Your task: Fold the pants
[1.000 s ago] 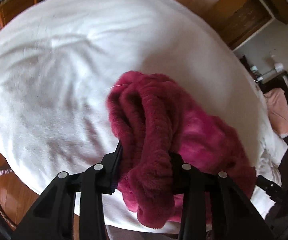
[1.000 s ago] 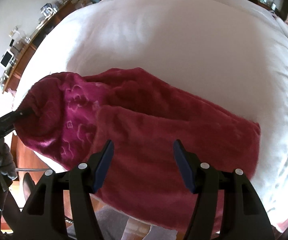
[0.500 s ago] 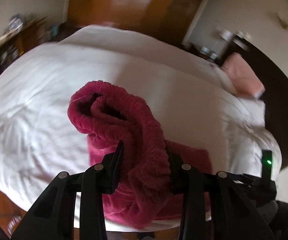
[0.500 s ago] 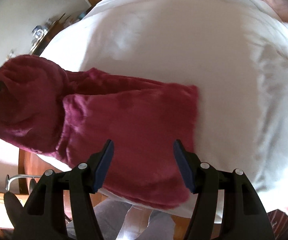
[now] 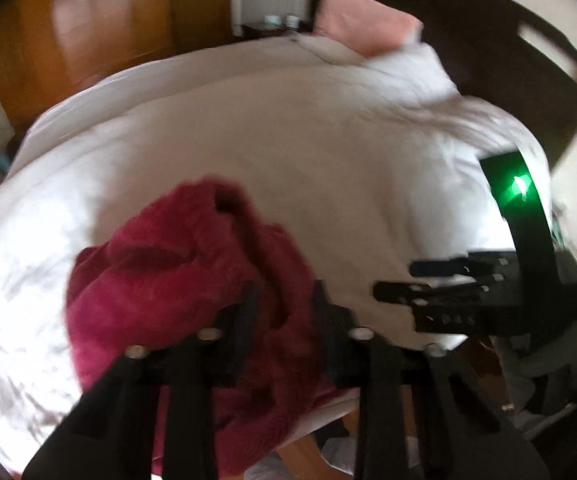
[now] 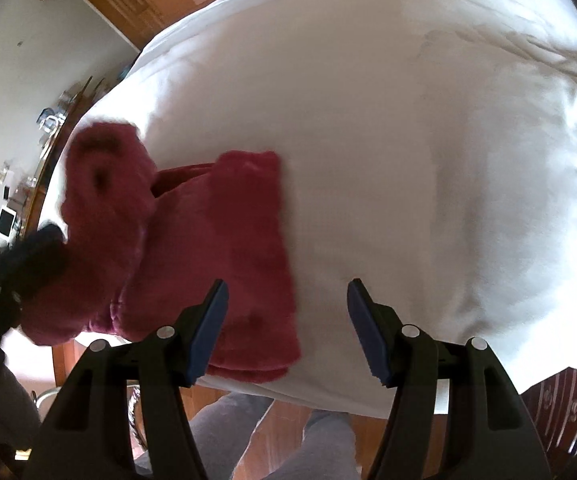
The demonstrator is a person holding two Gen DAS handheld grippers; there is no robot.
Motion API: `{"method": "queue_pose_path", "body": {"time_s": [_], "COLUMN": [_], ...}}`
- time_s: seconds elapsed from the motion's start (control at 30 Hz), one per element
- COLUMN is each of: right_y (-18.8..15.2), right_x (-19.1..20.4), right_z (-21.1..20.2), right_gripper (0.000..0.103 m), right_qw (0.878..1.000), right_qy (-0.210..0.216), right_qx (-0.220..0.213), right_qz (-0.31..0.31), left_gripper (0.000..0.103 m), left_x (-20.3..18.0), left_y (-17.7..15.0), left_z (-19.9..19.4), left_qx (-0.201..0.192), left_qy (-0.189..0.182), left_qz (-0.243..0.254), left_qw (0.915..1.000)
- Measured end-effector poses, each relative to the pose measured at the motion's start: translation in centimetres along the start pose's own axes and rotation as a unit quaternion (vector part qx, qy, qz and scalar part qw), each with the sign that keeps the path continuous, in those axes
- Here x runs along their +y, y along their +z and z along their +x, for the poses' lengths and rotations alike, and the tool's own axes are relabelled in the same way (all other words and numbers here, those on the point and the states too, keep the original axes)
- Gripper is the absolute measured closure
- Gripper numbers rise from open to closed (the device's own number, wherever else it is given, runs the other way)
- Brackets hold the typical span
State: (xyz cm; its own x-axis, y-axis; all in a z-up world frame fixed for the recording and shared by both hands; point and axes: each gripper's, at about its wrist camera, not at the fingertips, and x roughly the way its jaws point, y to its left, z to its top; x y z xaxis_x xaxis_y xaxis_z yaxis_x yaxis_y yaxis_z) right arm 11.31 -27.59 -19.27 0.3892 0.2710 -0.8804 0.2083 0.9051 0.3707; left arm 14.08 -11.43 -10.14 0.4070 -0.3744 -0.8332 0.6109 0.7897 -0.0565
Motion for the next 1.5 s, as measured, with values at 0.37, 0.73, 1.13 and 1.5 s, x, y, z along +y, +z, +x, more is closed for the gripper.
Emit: {"method": "queue_pose_path", "body": {"time_s": [0.37, 0.73, 1.13, 1.5], "right_y": [0.3, 0.8, 0.5, 2.0], "right_x": [-1.6, 4.6, 10.6, 8.2], "right_z": [-0.4, 3.4, 9.7, 1.4], "right_gripper": [0.040, 0.025, 0.044, 0.081], "right_qw": [0.999, 0.985, 0.987, 0.995], "right_qy": [0.038, 0.159, 0.102, 0.079], "right_qx": [-0.004, 0.066, 0.115, 0.028], "right_qz": [0.022, 0.010, -0.038, -0.047], "left_gripper": [0.090, 0.055, 0.041, 0.041], "left_x": [-0.2, 16.0, 22.0, 21.9], "left_y": [-1.4, -7.8, -12.9, -10.2], "left_z": [2.0, -2.6, -3.5, -1.2], "left_qx": [0.028, 0.024, 0.050, 0.049], "left_qy": [-0.026, 0.066, 0.099, 0.093], "left_qz": [-0.016, -0.278, -0.332, -0.299], "left_qw": [0.9991, 0.9580, 0.9366, 0.9483]}}
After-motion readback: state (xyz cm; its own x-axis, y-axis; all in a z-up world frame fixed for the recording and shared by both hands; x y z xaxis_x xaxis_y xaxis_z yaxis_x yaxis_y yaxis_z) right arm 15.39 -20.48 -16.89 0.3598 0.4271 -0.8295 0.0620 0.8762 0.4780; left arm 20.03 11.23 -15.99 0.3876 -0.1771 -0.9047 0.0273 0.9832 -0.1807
